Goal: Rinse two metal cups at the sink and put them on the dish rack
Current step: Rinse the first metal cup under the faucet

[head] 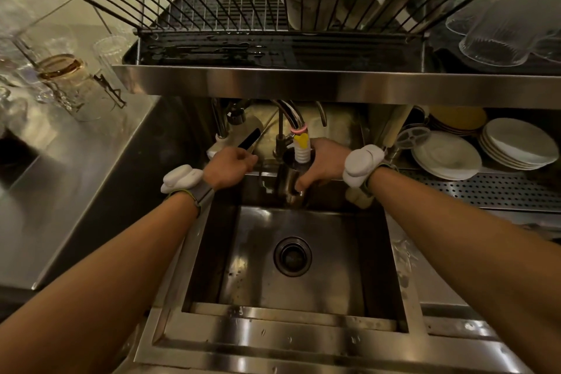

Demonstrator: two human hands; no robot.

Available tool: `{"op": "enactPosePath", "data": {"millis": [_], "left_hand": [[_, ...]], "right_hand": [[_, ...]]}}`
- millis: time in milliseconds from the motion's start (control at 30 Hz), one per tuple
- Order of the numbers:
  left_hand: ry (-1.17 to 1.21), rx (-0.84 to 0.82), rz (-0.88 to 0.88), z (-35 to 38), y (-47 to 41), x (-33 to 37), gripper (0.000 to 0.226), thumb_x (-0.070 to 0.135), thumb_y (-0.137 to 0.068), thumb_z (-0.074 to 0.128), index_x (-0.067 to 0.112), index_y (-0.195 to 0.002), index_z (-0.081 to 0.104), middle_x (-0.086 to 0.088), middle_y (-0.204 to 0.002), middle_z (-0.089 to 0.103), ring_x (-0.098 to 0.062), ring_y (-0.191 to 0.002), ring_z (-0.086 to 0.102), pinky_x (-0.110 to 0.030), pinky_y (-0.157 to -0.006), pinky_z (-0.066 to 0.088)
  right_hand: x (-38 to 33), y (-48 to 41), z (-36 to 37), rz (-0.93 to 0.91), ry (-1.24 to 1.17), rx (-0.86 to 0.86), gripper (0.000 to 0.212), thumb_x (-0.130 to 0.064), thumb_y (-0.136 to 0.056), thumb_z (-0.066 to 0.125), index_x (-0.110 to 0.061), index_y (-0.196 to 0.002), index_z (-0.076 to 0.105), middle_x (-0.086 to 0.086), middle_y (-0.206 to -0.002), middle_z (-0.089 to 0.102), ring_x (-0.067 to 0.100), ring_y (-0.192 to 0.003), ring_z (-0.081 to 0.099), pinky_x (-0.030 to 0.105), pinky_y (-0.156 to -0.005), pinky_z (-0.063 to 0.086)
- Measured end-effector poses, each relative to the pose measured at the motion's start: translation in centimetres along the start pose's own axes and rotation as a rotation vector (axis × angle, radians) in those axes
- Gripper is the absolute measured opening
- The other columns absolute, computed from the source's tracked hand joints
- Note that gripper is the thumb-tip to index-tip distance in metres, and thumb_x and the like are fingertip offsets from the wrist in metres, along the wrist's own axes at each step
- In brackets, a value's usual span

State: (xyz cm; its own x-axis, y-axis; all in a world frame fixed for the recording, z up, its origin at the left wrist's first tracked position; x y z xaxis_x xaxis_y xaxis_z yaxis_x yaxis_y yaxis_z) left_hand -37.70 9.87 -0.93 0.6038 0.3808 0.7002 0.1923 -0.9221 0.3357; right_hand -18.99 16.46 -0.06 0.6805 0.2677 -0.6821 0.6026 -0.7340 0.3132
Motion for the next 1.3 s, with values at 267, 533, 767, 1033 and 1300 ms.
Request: {"op": "enactPosePath", "data": {"millis": [267, 533, 767, 1033, 1300], "left_hand": [[-0.043, -0.004, 0.015, -0.3, 0.1, 0.1, 0.03, 0.029, -0.097, 0.047, 0.007, -0.105, 0.066, -0.016, -0.103, 0.067, -0.027, -0.095, 0.063, -0.045, -0.095, 0.049], [-0.087, 0.007, 0.012, -0.6, 0.2, -0.1, 0.029, 0.03, -0.097, 0.048, 0.008, -0.104, 0.065, -0.011, -0.098, 0.066, -0.02, -0.088, 0.059, -0.035, -0.087, 0.047], [-0.144, 0.011, 0.019, -1.3, 0.5, 0.0, 0.031, 0.03, -0.097, 0.047, 0.007, -0.11, 0.065, -0.01, -0.105, 0.066, -0.019, -0.094, 0.059, -0.034, -0.091, 0.045], [-0.144, -0.014, 0.039, -0.8, 0.3, 0.2, 0.031, 0.029, -0.097, 0.048, 0.007, -0.108, 0.065, -0.013, -0.107, 0.068, -0.022, -0.095, 0.061, -0.036, -0.091, 0.047], [-0.086, -0.018, 0.03, -0.6, 0.5, 0.1, 0.03, 0.028, -0.098, 0.046, 0.007, -0.105, 0.065, -0.016, -0.107, 0.068, -0.02, -0.091, 0.059, -0.036, -0.09, 0.047]], "right_hand": [[-0.3, 0.2, -0.2, 0.006, -0.011, -0.022, 0.065, -0.021, -0.058, 0.089, -0.017, -0.116, 0.059, 0.002, -0.107, 0.067, 0.021, -0.092, 0.066, 0.039, -0.076, 0.06], [-0.6, 0.2, 0.0, 0.004, 0.09, -0.035, 0.057, -0.025, -0.056, 0.089, -0.017, -0.105, 0.063, 0.0, -0.102, 0.068, 0.02, -0.092, 0.066, 0.032, -0.077, 0.057], [-1.1, 0.1, -0.6, 0.01, 0.129, -0.025, 0.056, -0.025, -0.059, 0.088, -0.017, -0.107, 0.062, 0.001, -0.103, 0.067, 0.022, -0.094, 0.065, 0.034, -0.08, 0.056], [-0.9, 0.2, -1.0, 0.007, 0.124, 0.036, 0.065, -0.025, -0.058, 0.089, -0.017, -0.115, 0.059, 0.0, -0.107, 0.066, 0.02, -0.094, 0.064, 0.031, -0.08, 0.054], [-0.8, 0.6, -0.6, 0.007, 0.16, 0.038, 0.069, -0.026, -0.057, 0.089, -0.016, -0.118, 0.059, 0.002, -0.111, 0.066, 0.023, -0.098, 0.064, 0.035, -0.085, 0.055]]}}
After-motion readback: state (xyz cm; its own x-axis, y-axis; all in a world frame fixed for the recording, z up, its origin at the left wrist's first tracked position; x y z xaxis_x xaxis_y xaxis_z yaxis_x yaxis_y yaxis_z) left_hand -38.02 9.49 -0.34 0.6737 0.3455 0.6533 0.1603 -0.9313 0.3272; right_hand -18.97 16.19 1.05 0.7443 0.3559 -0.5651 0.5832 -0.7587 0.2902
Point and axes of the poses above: each hand's wrist, its own y-axis away from the middle knuckle, its own z-axis out of the palm, x = y × z, the point moved 6 cm from there along -y, towards the middle knuckle
